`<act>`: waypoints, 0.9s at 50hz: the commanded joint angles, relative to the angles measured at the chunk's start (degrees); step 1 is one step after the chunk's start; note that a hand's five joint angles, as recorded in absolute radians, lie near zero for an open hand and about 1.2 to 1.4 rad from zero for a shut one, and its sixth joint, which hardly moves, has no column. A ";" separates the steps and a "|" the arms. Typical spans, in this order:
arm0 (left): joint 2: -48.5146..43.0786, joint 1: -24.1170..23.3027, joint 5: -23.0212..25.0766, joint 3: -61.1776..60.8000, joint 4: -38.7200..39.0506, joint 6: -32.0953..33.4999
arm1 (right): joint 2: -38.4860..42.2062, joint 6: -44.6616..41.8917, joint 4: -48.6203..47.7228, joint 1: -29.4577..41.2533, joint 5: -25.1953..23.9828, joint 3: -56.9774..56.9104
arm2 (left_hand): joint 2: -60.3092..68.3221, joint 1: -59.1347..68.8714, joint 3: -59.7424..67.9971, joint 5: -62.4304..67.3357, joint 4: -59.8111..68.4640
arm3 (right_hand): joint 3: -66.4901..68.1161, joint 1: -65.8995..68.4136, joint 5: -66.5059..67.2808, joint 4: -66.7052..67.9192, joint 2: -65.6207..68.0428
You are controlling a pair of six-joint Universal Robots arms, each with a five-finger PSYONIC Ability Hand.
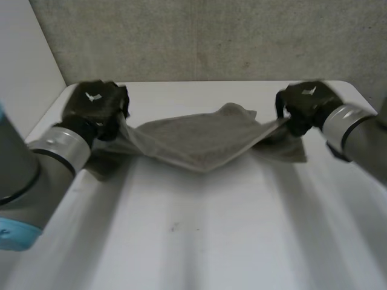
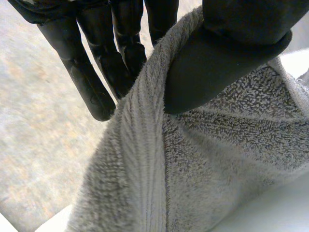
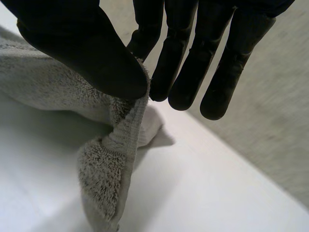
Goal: Fold the towel.
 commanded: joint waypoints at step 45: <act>-24.24 6.24 -6.44 46.35 -1.96 -26.03 | 28.46 -2.21 7.56 4.63 -0.24 -65.04 | 10.50 11.96 10.55 11.33 10.34 | 10.40 0.27 10.70 10.28 10.55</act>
